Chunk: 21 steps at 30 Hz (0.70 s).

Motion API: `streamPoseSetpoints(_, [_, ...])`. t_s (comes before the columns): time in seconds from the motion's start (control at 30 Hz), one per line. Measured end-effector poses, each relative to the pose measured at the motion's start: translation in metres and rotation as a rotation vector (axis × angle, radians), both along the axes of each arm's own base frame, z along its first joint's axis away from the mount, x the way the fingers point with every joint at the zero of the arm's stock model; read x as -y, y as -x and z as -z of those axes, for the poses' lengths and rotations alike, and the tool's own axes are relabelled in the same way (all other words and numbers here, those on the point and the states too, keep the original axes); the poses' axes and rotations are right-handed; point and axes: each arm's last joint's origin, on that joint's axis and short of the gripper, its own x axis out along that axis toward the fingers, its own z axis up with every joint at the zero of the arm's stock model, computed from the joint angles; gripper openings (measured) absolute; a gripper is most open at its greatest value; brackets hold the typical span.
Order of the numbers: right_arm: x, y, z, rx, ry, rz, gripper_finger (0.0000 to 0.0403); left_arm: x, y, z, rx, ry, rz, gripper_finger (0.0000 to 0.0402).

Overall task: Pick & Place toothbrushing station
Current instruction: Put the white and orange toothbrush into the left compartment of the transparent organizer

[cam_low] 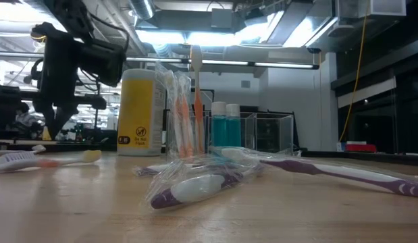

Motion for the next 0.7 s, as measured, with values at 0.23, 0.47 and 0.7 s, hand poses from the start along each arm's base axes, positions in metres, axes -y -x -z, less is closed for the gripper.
streamPoseSetpoints(0.23, [0.000,0.000,0.000,0.000,-0.020,-0.008,0.0155,-0.008,0.009,0.006,-0.028,0.013,-0.059,0.0002])
streamPoseSetpoints(0.47, [0.000,0.000,0.000,-0.001,-0.021,-0.008,0.0155,-0.017,0.015,0.008,-0.033,0.008,-0.122,0.0002])
streamPoseSetpoints(0.7, [0.000,0.000,0.003,-0.022,-0.017,-0.016,0.0155,-0.029,0.011,0.009,0.044,-0.052,-0.171,0.0004])
